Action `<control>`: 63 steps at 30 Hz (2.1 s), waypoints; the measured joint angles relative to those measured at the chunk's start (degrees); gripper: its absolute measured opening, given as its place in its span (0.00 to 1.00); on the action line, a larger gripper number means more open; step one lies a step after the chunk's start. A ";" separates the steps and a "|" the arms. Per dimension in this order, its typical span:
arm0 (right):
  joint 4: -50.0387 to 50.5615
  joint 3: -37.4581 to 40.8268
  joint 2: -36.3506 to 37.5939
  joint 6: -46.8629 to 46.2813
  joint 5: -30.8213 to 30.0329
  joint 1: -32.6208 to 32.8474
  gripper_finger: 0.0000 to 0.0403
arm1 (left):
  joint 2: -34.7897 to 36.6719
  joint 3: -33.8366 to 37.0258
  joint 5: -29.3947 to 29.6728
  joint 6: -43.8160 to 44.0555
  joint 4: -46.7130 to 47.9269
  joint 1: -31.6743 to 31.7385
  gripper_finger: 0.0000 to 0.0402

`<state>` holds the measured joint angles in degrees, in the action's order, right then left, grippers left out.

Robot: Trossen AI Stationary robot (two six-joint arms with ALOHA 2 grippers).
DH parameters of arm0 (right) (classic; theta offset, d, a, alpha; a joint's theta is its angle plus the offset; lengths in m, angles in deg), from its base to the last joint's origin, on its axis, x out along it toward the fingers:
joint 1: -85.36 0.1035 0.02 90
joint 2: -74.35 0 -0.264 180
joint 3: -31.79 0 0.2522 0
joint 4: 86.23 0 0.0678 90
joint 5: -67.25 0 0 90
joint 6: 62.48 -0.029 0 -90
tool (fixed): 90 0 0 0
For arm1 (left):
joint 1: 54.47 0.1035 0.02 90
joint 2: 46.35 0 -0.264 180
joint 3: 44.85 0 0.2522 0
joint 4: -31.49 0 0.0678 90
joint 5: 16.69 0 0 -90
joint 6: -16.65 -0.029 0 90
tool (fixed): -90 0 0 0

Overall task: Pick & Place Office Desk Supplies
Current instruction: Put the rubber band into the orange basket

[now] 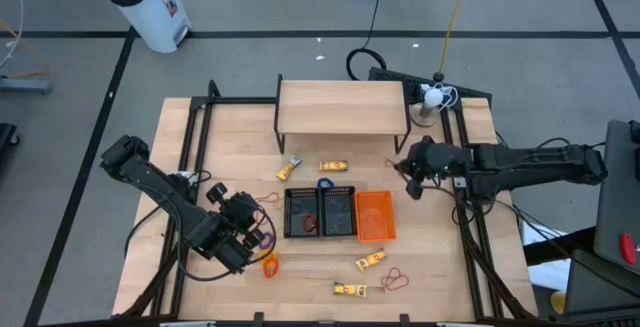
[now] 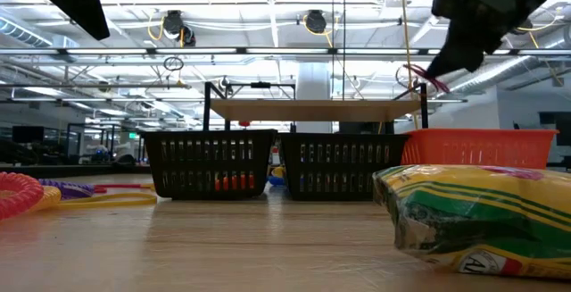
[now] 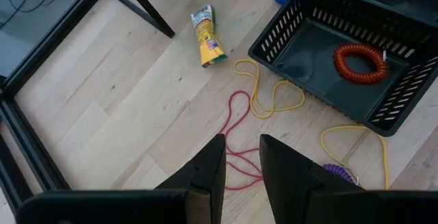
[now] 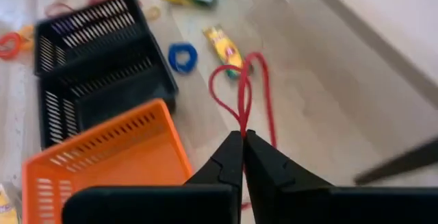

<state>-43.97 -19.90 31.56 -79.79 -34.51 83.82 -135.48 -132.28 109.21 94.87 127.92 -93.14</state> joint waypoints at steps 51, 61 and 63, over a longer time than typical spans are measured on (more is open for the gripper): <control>-26.93 8.63 -12.49 -2.36 17.81 11.98 0.00 | 0.01 0.00 0.09 -45.97 -23.18 17.68 0.23; -26.89 8.61 -16.38 -4.13 18.26 11.67 0.00 | 0.00 0.00 0.11 -46.18 -23.26 17.66 0.23; -26.95 8.61 -16.62 -4.36 19.50 11.12 0.00 | 0.00 0.00 0.11 -46.27 -23.29 17.66 0.23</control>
<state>-70.92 -11.29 14.94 -84.15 -15.01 94.94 -135.48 -132.28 109.32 48.59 104.63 -75.48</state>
